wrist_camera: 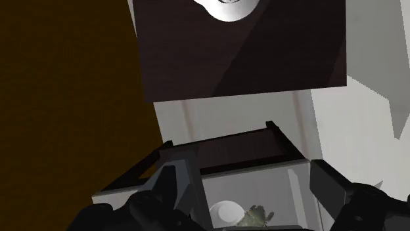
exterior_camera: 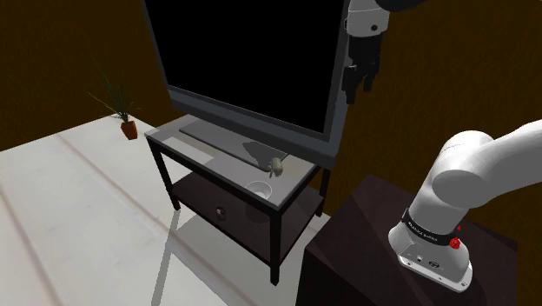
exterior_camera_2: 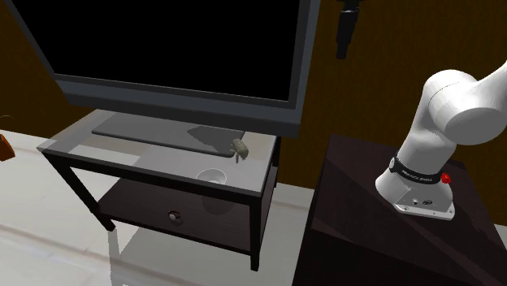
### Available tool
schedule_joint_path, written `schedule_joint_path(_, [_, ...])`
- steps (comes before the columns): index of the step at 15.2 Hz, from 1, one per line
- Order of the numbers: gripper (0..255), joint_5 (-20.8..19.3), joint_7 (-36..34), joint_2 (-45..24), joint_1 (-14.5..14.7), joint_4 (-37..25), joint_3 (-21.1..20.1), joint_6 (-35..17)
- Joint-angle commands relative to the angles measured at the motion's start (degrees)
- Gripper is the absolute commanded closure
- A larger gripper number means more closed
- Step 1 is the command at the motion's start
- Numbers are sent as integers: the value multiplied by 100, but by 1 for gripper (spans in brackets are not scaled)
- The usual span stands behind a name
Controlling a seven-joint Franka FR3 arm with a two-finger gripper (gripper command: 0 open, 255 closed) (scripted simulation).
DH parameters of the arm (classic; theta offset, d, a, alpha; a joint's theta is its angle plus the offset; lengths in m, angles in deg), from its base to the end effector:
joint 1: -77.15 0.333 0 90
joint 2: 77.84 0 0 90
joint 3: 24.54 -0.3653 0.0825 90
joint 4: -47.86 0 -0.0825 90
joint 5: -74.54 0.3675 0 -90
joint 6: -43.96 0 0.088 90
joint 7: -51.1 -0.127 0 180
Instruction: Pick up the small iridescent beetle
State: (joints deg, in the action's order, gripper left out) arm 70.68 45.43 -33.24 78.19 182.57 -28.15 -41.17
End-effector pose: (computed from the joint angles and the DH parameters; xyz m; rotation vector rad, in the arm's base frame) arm 0.2461 0.0183 0.5989 3.0204 -0.0614 -0.1188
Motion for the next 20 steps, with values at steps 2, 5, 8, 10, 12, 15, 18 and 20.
schedule_joint_path(2, [0, 27, -138, -53, -16, 136, -60, -218])
schedule_joint_path(5, [0, 93, -550, -278, -72, 490, -243, -885])
schedule_joint_path(8, [0, 129, -966, -603, -136, 762, -429, -1567])
schedule_joint_path(10, [0, 130, -1249, -875, -190, 894, -554, -2025])
schedule_joint_path(12, [0, 109, -1540, -1189, -255, 986, -681, -2483])
schedule_joint_path(15, [0, 21, -2000, -1730, -373, 1046, -870, -3155])
schedule_joint_path(18, [0, -155, -2502, -2345, -522, 1011, -1055, -3793])
schedule_joint_path(20, [0, -334, -2869, -2787, -635, 935, -1173, -4187])
